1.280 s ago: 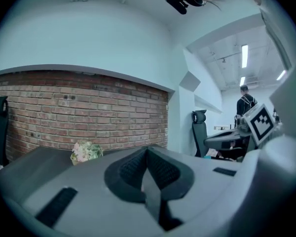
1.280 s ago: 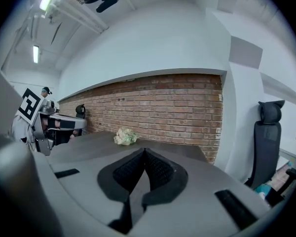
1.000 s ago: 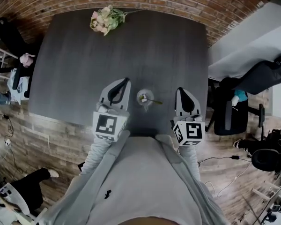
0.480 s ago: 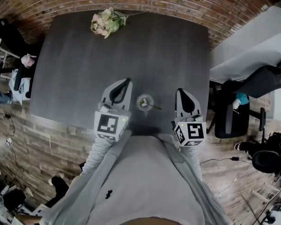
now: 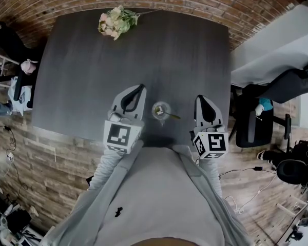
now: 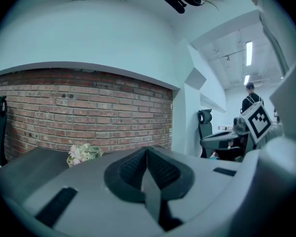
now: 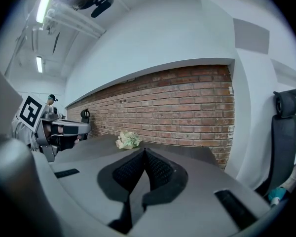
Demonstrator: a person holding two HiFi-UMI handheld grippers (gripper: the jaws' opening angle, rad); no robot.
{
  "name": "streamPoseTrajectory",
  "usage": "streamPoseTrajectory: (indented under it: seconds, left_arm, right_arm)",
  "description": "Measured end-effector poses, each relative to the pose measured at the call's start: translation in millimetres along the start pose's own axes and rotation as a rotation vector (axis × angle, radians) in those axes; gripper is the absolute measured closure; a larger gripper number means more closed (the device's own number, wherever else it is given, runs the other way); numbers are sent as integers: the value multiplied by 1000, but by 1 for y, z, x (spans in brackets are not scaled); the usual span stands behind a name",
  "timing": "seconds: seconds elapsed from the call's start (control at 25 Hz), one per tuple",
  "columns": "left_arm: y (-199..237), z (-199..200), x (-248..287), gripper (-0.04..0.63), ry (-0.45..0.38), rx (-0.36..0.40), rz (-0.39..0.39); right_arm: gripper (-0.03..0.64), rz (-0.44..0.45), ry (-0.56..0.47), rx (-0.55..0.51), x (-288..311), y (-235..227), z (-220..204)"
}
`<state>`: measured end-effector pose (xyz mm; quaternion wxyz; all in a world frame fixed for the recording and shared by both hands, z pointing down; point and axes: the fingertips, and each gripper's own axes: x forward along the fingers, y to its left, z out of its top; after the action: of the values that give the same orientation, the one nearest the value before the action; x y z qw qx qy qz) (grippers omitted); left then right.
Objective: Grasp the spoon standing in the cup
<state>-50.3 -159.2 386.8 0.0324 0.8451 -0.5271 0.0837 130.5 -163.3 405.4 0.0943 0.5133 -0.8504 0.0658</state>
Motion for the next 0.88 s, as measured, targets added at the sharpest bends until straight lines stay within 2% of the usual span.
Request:
streamPoseTrajectory:
  seconds: [0.44, 0.52, 0.88]
  left_arm:
    - [-16, -10, 7, 570, 28, 3, -69]
    - [-21, -13, 7, 501, 39, 0, -93]
    - [-52, -26, 9, 431, 87, 13, -217]
  right_arm:
    - [600, -42, 2, 42, -10, -5, -8]
    - [601, -47, 3, 48, -11, -7, -9]
    - [600, -86, 1, 78, -24, -14, -13]
